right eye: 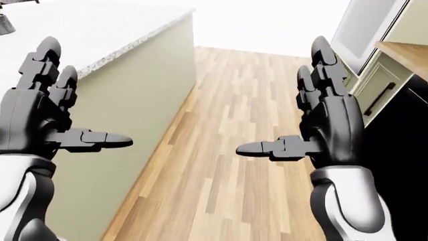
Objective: Move the drinks to the dining counter.
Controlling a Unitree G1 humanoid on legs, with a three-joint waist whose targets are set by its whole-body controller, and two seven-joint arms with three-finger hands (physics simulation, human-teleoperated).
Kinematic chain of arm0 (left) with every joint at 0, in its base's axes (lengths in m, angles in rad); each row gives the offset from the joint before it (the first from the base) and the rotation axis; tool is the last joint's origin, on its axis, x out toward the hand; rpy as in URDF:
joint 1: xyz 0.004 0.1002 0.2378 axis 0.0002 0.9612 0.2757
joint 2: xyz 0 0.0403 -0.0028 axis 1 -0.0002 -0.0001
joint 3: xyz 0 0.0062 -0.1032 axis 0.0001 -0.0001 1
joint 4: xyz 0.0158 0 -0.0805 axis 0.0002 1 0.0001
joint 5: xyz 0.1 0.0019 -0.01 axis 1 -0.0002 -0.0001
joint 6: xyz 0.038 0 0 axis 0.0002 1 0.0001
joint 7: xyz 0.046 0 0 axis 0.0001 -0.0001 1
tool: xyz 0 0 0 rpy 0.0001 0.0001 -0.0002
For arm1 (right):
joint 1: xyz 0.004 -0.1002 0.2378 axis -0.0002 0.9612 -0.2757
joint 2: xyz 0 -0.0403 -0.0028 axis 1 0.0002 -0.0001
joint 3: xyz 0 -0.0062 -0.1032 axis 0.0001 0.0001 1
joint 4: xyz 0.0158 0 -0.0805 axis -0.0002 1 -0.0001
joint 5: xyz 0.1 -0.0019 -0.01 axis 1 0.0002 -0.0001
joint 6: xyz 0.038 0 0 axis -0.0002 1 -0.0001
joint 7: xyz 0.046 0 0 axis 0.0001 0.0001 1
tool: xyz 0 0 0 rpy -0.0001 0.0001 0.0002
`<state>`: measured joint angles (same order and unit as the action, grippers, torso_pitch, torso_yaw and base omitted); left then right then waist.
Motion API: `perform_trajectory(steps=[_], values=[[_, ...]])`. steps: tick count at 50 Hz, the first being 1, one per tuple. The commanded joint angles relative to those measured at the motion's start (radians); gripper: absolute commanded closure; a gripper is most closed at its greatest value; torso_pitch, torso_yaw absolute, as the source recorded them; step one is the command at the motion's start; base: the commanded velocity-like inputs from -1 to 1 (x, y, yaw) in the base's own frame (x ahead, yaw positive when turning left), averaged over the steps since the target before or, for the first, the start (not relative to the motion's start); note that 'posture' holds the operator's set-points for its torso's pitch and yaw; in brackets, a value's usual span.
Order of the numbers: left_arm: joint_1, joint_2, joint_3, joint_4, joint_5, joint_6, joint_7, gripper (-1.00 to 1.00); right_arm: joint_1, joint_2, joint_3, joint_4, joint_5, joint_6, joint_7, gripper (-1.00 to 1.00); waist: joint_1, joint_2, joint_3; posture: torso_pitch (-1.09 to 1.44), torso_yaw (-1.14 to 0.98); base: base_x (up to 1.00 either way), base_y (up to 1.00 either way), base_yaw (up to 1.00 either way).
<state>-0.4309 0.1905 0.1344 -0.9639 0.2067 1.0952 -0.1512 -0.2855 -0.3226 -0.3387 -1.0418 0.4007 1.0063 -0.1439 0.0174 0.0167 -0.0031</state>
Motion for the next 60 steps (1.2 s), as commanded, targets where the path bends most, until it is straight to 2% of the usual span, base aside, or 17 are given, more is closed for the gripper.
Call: perform_trajectory(steps=[1,2,4,7,9,13,15,16,20,25,29,31,39,42,55,59,60], values=[[-0.021,0.002,-0.005,-0.012,-0.001,-0.009,-0.002,-1.00,-0.011,-0.005,-0.019,-0.005,0.018,-0.016,-0.015,-1.00,-0.010,-0.011,-0.011,0.00,0.00,1.00,-0.04,0.00],[-0.019,0.002,-0.003,-0.011,-0.001,-0.012,-0.002,-1.00,-0.018,-0.001,-0.034,-0.005,0.040,-0.006,-0.024,-1.00,-0.019,-0.059,-0.010,0.00,0.00,1.00,-0.14,0.00],[-0.021,0.003,-0.002,-0.014,-0.001,-0.008,-0.003,-1.00,-0.020,0.000,-0.043,-0.005,0.054,-0.001,-0.033,-1.00,-0.036,-0.048,0.061,0.00,0.00,0.46,-0.50,0.00],[-0.026,0.004,-0.002,-0.014,-0.002,-0.005,-0.003,-1.00,-0.016,-0.009,-0.045,-0.005,0.070,-0.001,-0.046,-1.00,-0.065,-0.089,0.000,0.00,0.00,0.04,0.00,-1.00],[-0.026,0.004,-0.005,-0.021,0.000,0.002,-0.002,-1.00,-0.011,-0.016,-0.047,-0.005,0.079,-0.006,-0.052,-1.00,-0.050,-0.084,0.028,0.00,0.00,0.00,0.00,-1.00],[-0.018,0.002,-0.010,-0.023,0.003,-0.003,-0.002,-1.00,-0.011,-0.034,-0.058,-0.005,0.110,-0.011,-0.075,-1.00,-0.014,-0.004,0.039,0.00,0.00,0.00,0.00,-1.00],[-0.020,0.001,-0.010,-0.018,0.004,-0.008,-0.003,-1.00,-0.013,-0.040,-0.062,-0.005,0.122,-0.010,-0.084,-1.00,0.026,0.102,0.044,0.00,0.00,0.00,0.00,-1.00],[-0.021,0.001,-0.012,-0.018,0.005,-0.007,-0.003,-1.00,-0.013,-0.044,-0.062,-0.005,0.130,-0.012,-0.092,-1.00,0.018,0.037,0.038,0.00,0.00,0.00,0.00,-1.00],[-0.014,-0.001,-0.011,-0.019,0.007,-0.013,-0.007,-1.00,-0.009,-0.062,-0.059,-0.005,0.156,-0.019,-0.119,-1.00,0.023,0.042,0.028,0.00,0.00,0.00,0.00,-1.00],[-0.020,0.000,-0.008,-0.021,0.008,-0.007,-0.010,-1.00,-0.013,-0.067,-0.058,-0.005,0.164,-0.018,-0.131,-1.00,-0.003,0.003,0.023,0.00,0.00,0.00,0.00,-1.00],[-0.019,0.000,-0.010,-0.017,0.008,-0.012,-0.009,-1.00,-0.019,-0.061,-0.065,-0.005,0.160,-0.010,-0.124,-1.00,-0.022,-0.057,0.022,0.00,0.00,0.00,0.00,-1.00],[-0.018,-0.001,-0.010,-0.017,0.008,-0.012,-0.009,-1.00,-0.017,-0.065,-0.066,-0.005,0.167,-0.013,-0.129,-1.00,-0.039,-0.125,0.006,0.00,0.00,0.00,0.00,-1.00],[-0.024,-0.002,-0.019,-0.018,0.014,-0.007,-0.010,-1.00,-0.013,-0.077,-0.073,-0.005,0.187,-0.019,-0.142,-1.00,-0.046,-0.008,0.034,0.00,0.00,0.00,0.00,-1.00],[-0.024,-0.003,-0.020,-0.017,0.017,-0.008,-0.013,-1.00,-0.012,-0.075,-0.073,-0.005,0.185,-0.021,-0.141,-1.00,-0.032,0.088,0.033,0.00,0.00,0.00,0.00,-1.00],[-0.030,-0.005,-0.021,-0.009,0.022,-0.014,-0.019,-1.00,-0.014,-0.080,-0.073,-0.005,0.189,-0.021,-0.147,-1.00,-0.016,-0.035,0.027,0.00,0.00,0.00,0.00,-1.00],[-0.028,-0.006,-0.030,-0.012,0.027,-0.011,-0.018,-1.00,-0.025,-0.079,-0.074,-0.005,0.183,-0.011,-0.143,-1.00,-0.029,-0.126,-0.007,0.00,0.00,0.00,0.00,-1.00],[-0.029,-0.007,-0.031,-0.013,0.029,-0.009,-0.019,-1.00,-0.026,-0.078,-0.075,-0.005,0.182,-0.011,-0.142,-1.00,-0.034,-0.098,0.024,0.00,0.00,0.00,0.00,-1.00]])
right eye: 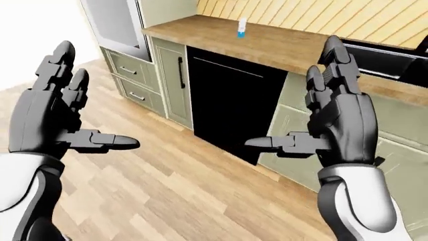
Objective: Move the drinks to the dining counter.
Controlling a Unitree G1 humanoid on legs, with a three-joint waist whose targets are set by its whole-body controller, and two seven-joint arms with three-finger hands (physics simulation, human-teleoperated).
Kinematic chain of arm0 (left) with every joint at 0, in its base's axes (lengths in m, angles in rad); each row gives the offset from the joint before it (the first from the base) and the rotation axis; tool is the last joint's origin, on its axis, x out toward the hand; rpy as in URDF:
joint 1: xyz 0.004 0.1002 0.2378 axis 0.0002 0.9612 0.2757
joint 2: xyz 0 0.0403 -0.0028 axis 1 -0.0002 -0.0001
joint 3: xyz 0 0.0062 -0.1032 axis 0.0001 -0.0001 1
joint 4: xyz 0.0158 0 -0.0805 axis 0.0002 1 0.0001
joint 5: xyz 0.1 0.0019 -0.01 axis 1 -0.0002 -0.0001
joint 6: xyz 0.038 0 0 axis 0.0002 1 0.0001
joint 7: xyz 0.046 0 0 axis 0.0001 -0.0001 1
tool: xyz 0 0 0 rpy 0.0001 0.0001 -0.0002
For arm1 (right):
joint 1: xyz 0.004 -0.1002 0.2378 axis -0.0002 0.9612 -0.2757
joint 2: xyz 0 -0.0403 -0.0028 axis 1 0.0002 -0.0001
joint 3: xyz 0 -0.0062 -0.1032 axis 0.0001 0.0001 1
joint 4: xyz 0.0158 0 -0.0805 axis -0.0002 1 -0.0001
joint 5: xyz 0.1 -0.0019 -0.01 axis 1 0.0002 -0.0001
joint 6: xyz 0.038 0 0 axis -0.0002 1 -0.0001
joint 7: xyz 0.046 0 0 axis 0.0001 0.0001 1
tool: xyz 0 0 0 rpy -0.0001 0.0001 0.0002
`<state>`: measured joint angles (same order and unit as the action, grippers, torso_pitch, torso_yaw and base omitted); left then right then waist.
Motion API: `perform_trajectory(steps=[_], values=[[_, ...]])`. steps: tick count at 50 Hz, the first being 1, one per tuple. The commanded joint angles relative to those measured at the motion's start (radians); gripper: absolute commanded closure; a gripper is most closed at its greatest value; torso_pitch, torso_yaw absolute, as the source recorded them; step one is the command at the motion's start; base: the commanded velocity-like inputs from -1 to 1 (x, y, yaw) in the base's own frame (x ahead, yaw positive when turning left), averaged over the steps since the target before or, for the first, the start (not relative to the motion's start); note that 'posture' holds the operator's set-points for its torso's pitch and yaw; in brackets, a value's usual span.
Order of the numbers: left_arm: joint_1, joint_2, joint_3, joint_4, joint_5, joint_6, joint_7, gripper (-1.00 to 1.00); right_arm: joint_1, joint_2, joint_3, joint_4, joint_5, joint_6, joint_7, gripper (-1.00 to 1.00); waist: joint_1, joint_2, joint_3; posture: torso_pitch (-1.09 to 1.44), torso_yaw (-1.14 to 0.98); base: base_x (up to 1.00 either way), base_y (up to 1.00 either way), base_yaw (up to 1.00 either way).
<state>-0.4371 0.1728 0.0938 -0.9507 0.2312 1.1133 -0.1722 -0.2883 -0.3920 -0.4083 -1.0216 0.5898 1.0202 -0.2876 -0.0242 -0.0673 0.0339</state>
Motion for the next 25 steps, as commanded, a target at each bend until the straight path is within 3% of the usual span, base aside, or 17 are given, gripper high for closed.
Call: perform_trajectory(steps=[1,3,7,10,11,12,13,14,17,18,22,23,24,25], values=[[-0.024,0.010,0.008,-0.025,0.006,-0.027,0.002,-1.00,-0.022,-0.009,-0.006,-0.026,-0.007,-0.025,0.002,-1.00,0.003,-0.016,-0.014,0.00,0.00,0.00,0.00,-1.00],[-0.021,0.007,-0.004,-0.028,0.013,-0.026,0.004,-1.00,-0.022,-0.010,-0.009,-0.026,-0.008,-0.025,0.003,-1.00,-0.009,0.013,-0.023,0.00,0.00,0.00,0.00,-1.00],[-0.030,0.005,-0.010,-0.028,0.023,-0.019,-0.002,-1.00,-0.034,-0.024,-0.017,-0.026,0.020,-0.015,-0.017,-1.00,0.000,0.065,0.009,0.00,0.00,0.00,0.00,-1.00],[-0.039,0.005,-0.007,-0.031,0.027,-0.009,-0.007,-1.00,-0.038,-0.034,-0.019,-0.026,0.036,-0.013,-0.031,-1.00,0.009,0.115,0.017,0.00,0.00,0.00,0.00,-1.00],[-0.035,0.004,-0.007,-0.027,0.027,-0.018,-0.007,-1.00,-0.042,-0.039,-0.019,-0.026,0.043,-0.010,-0.037,-1.00,0.013,0.149,0.004,0.00,0.00,0.00,0.00,-1.00],[-0.044,0.007,-0.008,-0.034,0.030,-0.003,-0.010,-1.00,-0.043,-0.039,-0.016,-0.026,0.039,-0.010,-0.036,-1.00,0.021,0.185,-0.031,0.00,0.00,0.00,0.00,-1.00],[-0.050,0.008,-0.008,-0.035,0.031,0.004,-0.011,-1.00,-0.048,-0.039,-0.014,-0.026,0.038,-0.004,-0.038,-1.00,0.030,0.139,0.011,0.00,0.00,0.01,0.00,-1.00],[-0.052,0.009,-0.008,-0.032,0.032,0.002,-0.012,-1.00,-0.053,-0.045,-0.015,-0.026,0.051,0.000,-0.048,-1.00,0.024,0.145,0.015,0.00,0.00,0.00,0.00,-1.00],[-0.062,0.011,-0.011,-0.024,0.035,0.001,-0.014,-1.00,-0.060,-0.056,-0.007,-0.026,0.052,0.000,-0.062,-1.00,0.036,0.125,-0.011,0.00,0.00,0.00,0.00,-0.47],[-0.065,0.012,-0.014,-0.015,0.038,-0.004,-0.014,-1.00,-0.058,-0.060,0.002,-0.026,0.034,-0.004,-0.059,-1.00,0.031,0.108,0.003,0.00,0.00,0.00,0.00,0.00],[-0.097,0.021,-0.016,-0.018,0.048,0.028,-0.023,-1.00,-0.072,-0.056,0.026,-0.026,-0.028,0.020,-0.027,-1.00,0.051,0.042,0.016,0.00,0.00,0.00,0.00,0.00],[-0.111,0.027,-0.017,-0.020,0.051,0.042,-0.027,-1.00,-0.084,-0.057,0.027,-0.026,-0.029,0.028,-0.025,-1.00,0.053,0.018,-0.011,0.00,0.00,0.31,0.00,0.00],[-0.125,0.032,-0.015,-0.021,0.053,0.055,-0.031,-1.00,-0.095,-0.063,0.027,-0.026,-0.020,0.034,-0.031,-1.00,0.048,-0.029,0.009,0.00,0.00,0.66,0.00,0.00],[-0.139,0.038,-0.013,-0.025,0.054,0.070,-0.036,-1.00,-0.107,-0.071,0.033,-0.026,-0.010,0.040,-0.041,-1.00,0.039,0.010,0.061,0.00,0.00,0.89,0.00,0.00]])
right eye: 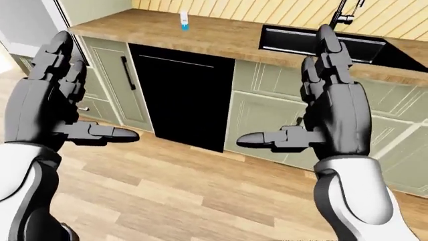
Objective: Move the drinks to the dining counter.
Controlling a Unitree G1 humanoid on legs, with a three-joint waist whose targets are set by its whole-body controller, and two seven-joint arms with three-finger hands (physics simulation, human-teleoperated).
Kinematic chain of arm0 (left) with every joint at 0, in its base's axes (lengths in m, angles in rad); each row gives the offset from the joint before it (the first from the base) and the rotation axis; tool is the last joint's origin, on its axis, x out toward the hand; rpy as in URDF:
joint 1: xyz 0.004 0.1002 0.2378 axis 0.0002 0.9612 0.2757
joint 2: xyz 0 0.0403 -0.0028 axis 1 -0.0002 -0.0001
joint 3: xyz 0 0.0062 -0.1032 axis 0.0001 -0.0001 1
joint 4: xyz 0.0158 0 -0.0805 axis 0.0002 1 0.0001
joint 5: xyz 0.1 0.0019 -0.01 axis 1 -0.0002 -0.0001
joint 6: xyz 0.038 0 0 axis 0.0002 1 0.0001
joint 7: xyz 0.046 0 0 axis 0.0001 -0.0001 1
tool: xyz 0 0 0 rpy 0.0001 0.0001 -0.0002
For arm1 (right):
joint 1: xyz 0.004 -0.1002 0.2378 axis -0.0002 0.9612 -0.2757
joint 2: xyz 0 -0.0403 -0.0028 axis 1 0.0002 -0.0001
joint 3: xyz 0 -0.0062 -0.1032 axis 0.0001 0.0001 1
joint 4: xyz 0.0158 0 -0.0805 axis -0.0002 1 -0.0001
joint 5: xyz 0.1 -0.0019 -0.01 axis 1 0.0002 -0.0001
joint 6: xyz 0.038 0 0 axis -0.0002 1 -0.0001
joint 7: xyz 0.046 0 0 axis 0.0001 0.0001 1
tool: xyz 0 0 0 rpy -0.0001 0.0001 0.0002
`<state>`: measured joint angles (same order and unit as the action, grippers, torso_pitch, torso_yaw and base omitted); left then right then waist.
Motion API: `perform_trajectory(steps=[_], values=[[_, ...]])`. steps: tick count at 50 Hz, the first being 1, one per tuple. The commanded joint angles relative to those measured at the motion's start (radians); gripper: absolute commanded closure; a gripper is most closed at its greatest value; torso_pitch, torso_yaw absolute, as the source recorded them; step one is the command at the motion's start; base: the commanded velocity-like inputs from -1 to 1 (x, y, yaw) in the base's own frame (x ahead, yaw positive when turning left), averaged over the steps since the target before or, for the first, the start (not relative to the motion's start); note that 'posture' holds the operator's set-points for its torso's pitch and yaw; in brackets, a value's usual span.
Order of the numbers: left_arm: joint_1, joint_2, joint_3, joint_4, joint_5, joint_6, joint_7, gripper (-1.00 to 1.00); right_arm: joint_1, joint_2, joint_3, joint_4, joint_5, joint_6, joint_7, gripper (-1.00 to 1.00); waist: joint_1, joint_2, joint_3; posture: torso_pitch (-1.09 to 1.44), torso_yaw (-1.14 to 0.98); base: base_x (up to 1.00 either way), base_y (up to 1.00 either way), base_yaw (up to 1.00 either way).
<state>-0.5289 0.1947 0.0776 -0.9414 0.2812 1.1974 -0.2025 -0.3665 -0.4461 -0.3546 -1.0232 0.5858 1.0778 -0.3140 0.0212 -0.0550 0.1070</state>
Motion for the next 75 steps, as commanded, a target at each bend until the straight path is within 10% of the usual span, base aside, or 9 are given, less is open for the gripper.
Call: perform_trajectory(steps=[1,12,29,33,36,50,61,66,75], values=[[-0.055,0.021,0.005,-0.032,0.005,-0.010,-0.010,-1.00,-0.039,-0.021,-0.013,-0.024,0.000,-0.012,-0.024,-1.00,0.001,0.006,0.004,0.00,0.00,0.97,0.00,0.00],[-0.099,0.041,0.003,-0.037,0.017,0.028,-0.027,-1.00,-0.081,-0.007,-0.026,-0.024,-0.007,0.023,-0.019,-1.00,-0.043,0.167,-0.068,0.00,0.00,1.00,0.00,0.00],[-0.117,0.062,0.027,-0.059,0.011,0.060,-0.041,-1.00,-0.093,-0.001,-0.063,-0.024,0.099,0.037,-0.083,-1.00,-0.005,-0.026,-0.063,0.00,0.00,0.95,0.00,0.00],[-0.138,0.077,0.031,-0.074,0.008,0.090,-0.046,-1.00,-0.095,-0.020,-0.059,-0.024,0.131,0.031,-0.105,-1.00,-0.004,0.025,-0.078,0.00,0.00,0.01,0.00,-0.64],[-0.143,0.085,0.037,-0.077,0.004,0.097,-0.048,-1.00,-0.097,-0.033,-0.057,-0.024,0.163,0.025,-0.128,-1.00,0.000,0.175,-0.091,0.00,0.00,0.00,0.00,-1.00],[-0.165,0.120,0.065,-0.099,-0.020,0.138,-0.052,-1.00,-0.101,-0.089,-0.012,-0.024,0.160,-0.012,-0.155,-1.00,0.008,-0.035,-0.050,0.00,0.00,0.00,-0.03,-0.36],[-0.170,0.127,0.068,-0.083,-0.037,0.128,-0.039,-1.00,-0.099,-0.062,-0.009,-0.024,0.130,-0.018,-0.134,-1.00,-0.032,0.019,-0.069,0.00,0.00,0.27,0.27,0.00],[-0.166,0.123,0.062,-0.082,-0.038,0.124,-0.033,-1.00,-0.096,-0.048,-0.014,-0.024,0.110,-0.014,-0.117,-1.00,-0.042,0.141,-0.096,0.00,0.00,0.30,0.15,0.00],[-0.165,0.126,0.064,-0.088,-0.038,0.128,-0.034,-1.00,-0.093,-0.064,-0.010,-0.024,0.125,-0.021,-0.138,-1.00,-0.014,0.043,-0.042,0.00,0.00,0.04,0.01,0.00]])
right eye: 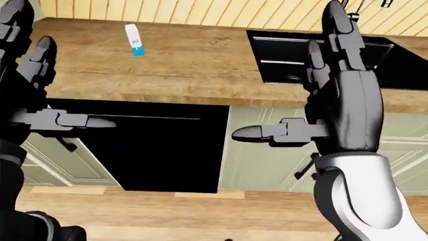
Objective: Move the drinks to the dining counter.
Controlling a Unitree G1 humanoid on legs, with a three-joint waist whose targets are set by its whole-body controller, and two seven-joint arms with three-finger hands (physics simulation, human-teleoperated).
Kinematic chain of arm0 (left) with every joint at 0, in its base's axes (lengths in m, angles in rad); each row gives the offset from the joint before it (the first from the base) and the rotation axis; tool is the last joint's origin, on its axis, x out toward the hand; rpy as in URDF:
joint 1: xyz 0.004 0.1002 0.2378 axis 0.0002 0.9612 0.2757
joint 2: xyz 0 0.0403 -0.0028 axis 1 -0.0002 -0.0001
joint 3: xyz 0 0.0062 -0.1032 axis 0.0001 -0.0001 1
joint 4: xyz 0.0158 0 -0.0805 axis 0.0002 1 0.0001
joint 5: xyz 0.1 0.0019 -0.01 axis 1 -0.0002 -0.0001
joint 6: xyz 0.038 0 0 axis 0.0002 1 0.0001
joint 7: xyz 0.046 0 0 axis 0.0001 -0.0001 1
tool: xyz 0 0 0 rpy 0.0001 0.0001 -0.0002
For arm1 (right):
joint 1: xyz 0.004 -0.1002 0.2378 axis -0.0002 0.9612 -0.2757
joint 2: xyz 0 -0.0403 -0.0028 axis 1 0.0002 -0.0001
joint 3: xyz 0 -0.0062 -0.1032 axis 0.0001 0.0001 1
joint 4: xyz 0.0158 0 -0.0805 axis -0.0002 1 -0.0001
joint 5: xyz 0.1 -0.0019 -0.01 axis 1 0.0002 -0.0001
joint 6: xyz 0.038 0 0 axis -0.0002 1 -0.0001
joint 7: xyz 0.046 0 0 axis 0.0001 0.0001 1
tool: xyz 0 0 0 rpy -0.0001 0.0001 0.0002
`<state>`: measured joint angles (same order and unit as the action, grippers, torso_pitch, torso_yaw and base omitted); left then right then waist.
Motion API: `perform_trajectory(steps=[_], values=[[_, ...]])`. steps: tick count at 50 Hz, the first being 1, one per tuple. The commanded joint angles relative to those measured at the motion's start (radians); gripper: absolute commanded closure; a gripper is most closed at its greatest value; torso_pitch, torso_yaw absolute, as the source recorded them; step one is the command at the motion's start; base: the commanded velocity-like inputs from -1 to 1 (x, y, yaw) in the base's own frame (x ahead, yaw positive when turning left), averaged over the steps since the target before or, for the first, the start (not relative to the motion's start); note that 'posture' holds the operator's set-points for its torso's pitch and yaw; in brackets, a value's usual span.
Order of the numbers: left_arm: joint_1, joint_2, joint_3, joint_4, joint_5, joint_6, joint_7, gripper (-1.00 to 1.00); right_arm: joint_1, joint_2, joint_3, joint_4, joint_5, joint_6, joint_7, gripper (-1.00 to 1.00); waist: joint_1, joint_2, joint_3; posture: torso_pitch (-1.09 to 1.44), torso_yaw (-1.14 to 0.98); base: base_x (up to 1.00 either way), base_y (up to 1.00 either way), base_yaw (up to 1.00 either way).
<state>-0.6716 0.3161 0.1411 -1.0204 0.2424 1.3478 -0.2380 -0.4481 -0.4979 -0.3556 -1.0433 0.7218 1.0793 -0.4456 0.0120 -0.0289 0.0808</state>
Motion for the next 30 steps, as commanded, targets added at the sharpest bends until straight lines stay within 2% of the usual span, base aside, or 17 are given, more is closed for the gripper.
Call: perform_trajectory(steps=[1,2,3,4,5,6,9,13,15,16,24,25,26,27,28,29,30], values=[[-0.023,0.005,0.003,-0.010,0.000,-0.020,0.000,-1.00,-0.010,-0.011,-0.004,-0.004,-0.017,-0.026,-0.004,-1.00,-0.002,-0.001,-0.018,0.00,0.00,0.00,0.00,0.00],[-0.022,0.005,0.003,-0.010,-0.001,-0.021,0.001,-1.00,-0.009,-0.011,-0.002,-0.004,-0.019,-0.026,-0.004,-1.00,0.001,-0.025,-0.024,0.00,0.00,0.00,0.02,0.00],[-0.021,0.003,0.000,-0.011,-0.001,-0.021,0.002,-1.00,-0.008,-0.014,-0.002,-0.004,-0.019,-0.028,-0.004,-1.00,0.003,-0.053,-0.054,0.00,0.00,0.00,0.10,0.00],[-0.022,0.004,-0.002,-0.011,-0.001,-0.020,0.003,-1.00,-0.008,-0.015,-0.002,-0.004,-0.016,-0.028,-0.006,-1.00,-0.006,0.001,-0.053,0.00,0.00,0.00,0.16,0.00],[-0.025,0.004,-0.001,-0.008,-0.001,-0.020,0.003,-1.00,-0.009,-0.016,-0.006,-0.004,-0.016,-0.027,-0.005,-1.00,-0.006,-0.028,-0.053,0.00,0.00,0.00,0.17,0.00],[-0.027,0.005,-0.002,-0.007,-0.001,-0.018,0.003,-1.00,-0.009,-0.016,-0.007,-0.004,-0.015,-0.027,-0.004,-1.00,-0.010,-0.039,-0.055,0.00,0.00,0.00,0.17,0.00],[-0.023,0.002,-0.005,-0.005,-0.001,-0.025,0.006,-1.00,-0.005,-0.010,-0.004,-0.004,-0.026,-0.029,0.003,-1.00,-0.013,-0.024,-0.062,0.00,0.00,0.00,0.18,0.00],[-0.020,-0.001,-0.006,0.001,0.000,-0.032,0.007,-1.00,-0.010,-0.003,-0.005,-0.004,-0.038,-0.022,0.015,-1.00,-0.016,0.035,-0.042,0.00,0.00,0.00,0.18,0.00],[-0.020,-0.002,-0.008,-0.002,0.001,-0.031,0.006,-1.00,-0.011,-0.005,-0.005,-0.004,-0.032,-0.021,0.010,-1.00,-0.012,0.111,-0.069,0.00,0.00,0.00,0.18,0.00],[-0.019,-0.002,-0.007,0.001,0.001,-0.033,0.006,-1.00,-0.009,-0.003,-0.007,-0.004,-0.033,-0.023,0.011,-1.00,-0.011,0.081,-0.072,0.00,0.00,0.00,0.17,0.00],[-0.014,-0.009,-0.016,0.003,0.007,-0.039,0.007,-1.00,-0.008,0.000,-0.009,-0.004,-0.028,-0.024,0.010,-1.00,0.000,0.016,-0.031,0.00,0.00,0.00,0.07,0.00],[-0.014,-0.009,-0.017,0.002,0.008,-0.039,0.007,-1.00,-0.006,0.001,-0.007,-0.004,-0.029,-0.025,0.011,-1.00,0.003,0.005,-0.031,0.00,0.00,0.02,0.00,0.00],[-0.011,-0.011,-0.017,0.006,0.008,-0.046,0.007,-1.00,0.002,-0.002,0.001,-0.004,-0.042,-0.034,0.018,-1.00,0.003,-0.005,-0.051,0.00,0.00,0.07,0.00,0.00],[-0.007,-0.013,-0.020,0.009,0.009,-0.053,0.008,-1.00,0.005,0.000,0.005,-0.004,-0.053,-0.034,0.024,-1.00,0.002,-0.030,-0.055,0.00,0.00,0.34,0.00,0.00],[-0.006,-0.015,-0.021,0.009,0.011,-0.054,0.008,-1.00,0.004,0.001,0.006,-0.004,-0.059,-0.032,0.028,-1.00,0.005,-0.052,-0.029,0.00,0.00,0.38,0.00,0.00],[-0.005,-0.016,-0.023,0.009,0.012,-0.055,0.007,-1.00,0.004,-0.001,0.008,-0.004,-0.060,-0.031,0.029,-1.00,0.005,-0.032,-0.009,0.00,0.00,0.42,0.00,0.00],[-0.004,-0.017,-0.023,0.009,0.013,-0.056,0.006,-1.00,0.006,-0.002,0.012,-0.004,-0.065,-0.032,0.031,-1.00,0.000,-0.023,-0.008,0.00,0.00,0.43,0.00,0.00]])
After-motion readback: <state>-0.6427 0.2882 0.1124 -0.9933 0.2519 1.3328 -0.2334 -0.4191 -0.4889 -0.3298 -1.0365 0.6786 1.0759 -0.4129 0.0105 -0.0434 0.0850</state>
